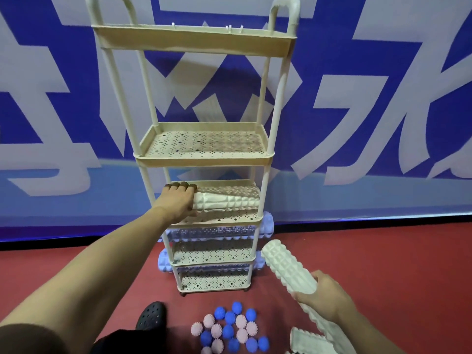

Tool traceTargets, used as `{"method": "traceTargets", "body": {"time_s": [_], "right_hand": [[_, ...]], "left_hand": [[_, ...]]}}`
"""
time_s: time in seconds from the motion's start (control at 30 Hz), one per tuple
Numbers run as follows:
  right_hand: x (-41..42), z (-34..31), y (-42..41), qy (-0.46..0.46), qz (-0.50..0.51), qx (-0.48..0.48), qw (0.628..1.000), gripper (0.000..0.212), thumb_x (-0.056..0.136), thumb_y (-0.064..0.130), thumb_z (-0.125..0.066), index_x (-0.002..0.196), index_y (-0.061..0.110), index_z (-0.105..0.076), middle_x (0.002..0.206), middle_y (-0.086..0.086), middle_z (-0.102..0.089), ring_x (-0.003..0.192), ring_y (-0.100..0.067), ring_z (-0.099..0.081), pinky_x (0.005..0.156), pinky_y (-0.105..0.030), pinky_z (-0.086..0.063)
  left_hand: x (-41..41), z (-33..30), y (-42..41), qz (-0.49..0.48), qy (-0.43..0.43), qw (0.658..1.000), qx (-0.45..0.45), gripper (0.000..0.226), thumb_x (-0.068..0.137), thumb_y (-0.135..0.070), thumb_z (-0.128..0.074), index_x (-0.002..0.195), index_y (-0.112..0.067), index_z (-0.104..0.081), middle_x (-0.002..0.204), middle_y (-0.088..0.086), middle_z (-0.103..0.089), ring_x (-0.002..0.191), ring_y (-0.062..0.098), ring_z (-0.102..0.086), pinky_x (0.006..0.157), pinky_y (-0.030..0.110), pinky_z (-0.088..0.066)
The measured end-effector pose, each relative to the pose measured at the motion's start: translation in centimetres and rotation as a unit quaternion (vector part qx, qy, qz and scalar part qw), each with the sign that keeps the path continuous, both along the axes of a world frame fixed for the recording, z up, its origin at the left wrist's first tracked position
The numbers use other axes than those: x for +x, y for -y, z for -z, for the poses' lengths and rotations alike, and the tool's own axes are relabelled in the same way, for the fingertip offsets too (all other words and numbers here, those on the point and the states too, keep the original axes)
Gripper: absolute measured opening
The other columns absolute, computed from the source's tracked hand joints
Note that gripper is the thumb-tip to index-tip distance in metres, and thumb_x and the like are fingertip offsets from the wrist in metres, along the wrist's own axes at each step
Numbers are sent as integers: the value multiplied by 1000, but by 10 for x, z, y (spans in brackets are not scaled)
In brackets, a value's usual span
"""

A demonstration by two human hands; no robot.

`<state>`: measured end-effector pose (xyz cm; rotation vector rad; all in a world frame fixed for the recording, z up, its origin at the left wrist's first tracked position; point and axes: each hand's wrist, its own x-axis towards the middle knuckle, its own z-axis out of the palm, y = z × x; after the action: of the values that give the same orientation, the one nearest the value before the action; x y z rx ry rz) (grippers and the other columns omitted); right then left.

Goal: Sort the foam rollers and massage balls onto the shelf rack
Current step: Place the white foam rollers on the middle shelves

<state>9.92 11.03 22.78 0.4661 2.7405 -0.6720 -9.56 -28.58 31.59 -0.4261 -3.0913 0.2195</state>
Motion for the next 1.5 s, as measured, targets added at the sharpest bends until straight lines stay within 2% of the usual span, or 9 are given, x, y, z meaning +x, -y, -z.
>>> {"method": "traceTargets", "body": {"time_s": [0.23,0.5,0.7,0.83,0.97,1.2,1.37,1.43,1.5], "right_hand": [[-15,14,-7,4,-5,-3,1000,73,48,83,-67,101,35,-57,93,18,-64,82,2,-62,76,-29,-53],[-38,27,-4,11,-16,-11,1000,70,50,80,-70,102,35,-56,92,16,-66,80,0,-64,74,-31,-54],[-45,41,1,20,-4,-35,999,70,47,78,-75,100,37,-57,83,9,-72,69,-9,-70,69,-33,-59],[-44,32,7,5,-32,-23,999,68,49,78,-70,103,38,-56,94,16,-66,83,-2,-64,77,-34,-55],[-38,23,10,-4,-41,-14,999,70,50,79,-68,106,38,-56,97,18,-63,87,-1,-62,80,-32,-54],[-36,22,8,0,-39,-2,999,70,50,79,-68,105,38,-56,95,16,-64,84,-3,-64,78,-34,-54],[-42,24,13,-3,-39,-1,999,68,48,79,-70,102,38,-58,82,13,-69,69,-3,-67,69,-33,-57],[-44,21,18,-7,-46,3,999,69,48,80,-70,102,38,-59,83,14,-68,70,-2,-66,70,-33,-56],[-45,13,24,-13,-60,5,998,68,48,79,-69,102,39,-60,86,16,-67,74,-2,-65,70,-32,-55]], "left_hand": [[-46,25,3,-1,6,1000,8,77,96,-50,-55,156,-15,-21,158,8,-30,146,30,-26,122,49,-3],[-75,43,6,-73,29,996,50,68,100,-42,-46,156,-18,-15,161,5,-21,150,26,-13,121,58,-3],[-76,53,11,-110,54,991,54,75,100,-55,-34,159,-26,2,167,3,5,153,28,4,121,56,-1],[-77,63,18,-158,28,983,91,69,96,-62,-41,155,-43,-10,155,17,-11,139,39,-15,116,54,-21],[-78,67,15,-144,13,981,132,58,98,-50,-45,152,-38,-27,142,18,-21,126,38,-23,112,49,-22],[-74,61,17,-96,37,982,156,75,93,-49,-60,156,-38,-21,153,14,-18,142,36,-14,117,47,-23],[-60,65,11,-98,36,987,118,85,86,-72,-27,158,-30,-10,161,13,-12,150,31,3,122,49,-6],[-43,63,1,-98,23,988,121,81,91,-66,-22,156,-17,-24,157,21,-28,149,34,-13,122,48,-10],[-18,61,-10,-78,9,983,165,63,100,-55,-31,146,-13,-42,140,24,-47,133,37,-37,113,46,-29]]}}
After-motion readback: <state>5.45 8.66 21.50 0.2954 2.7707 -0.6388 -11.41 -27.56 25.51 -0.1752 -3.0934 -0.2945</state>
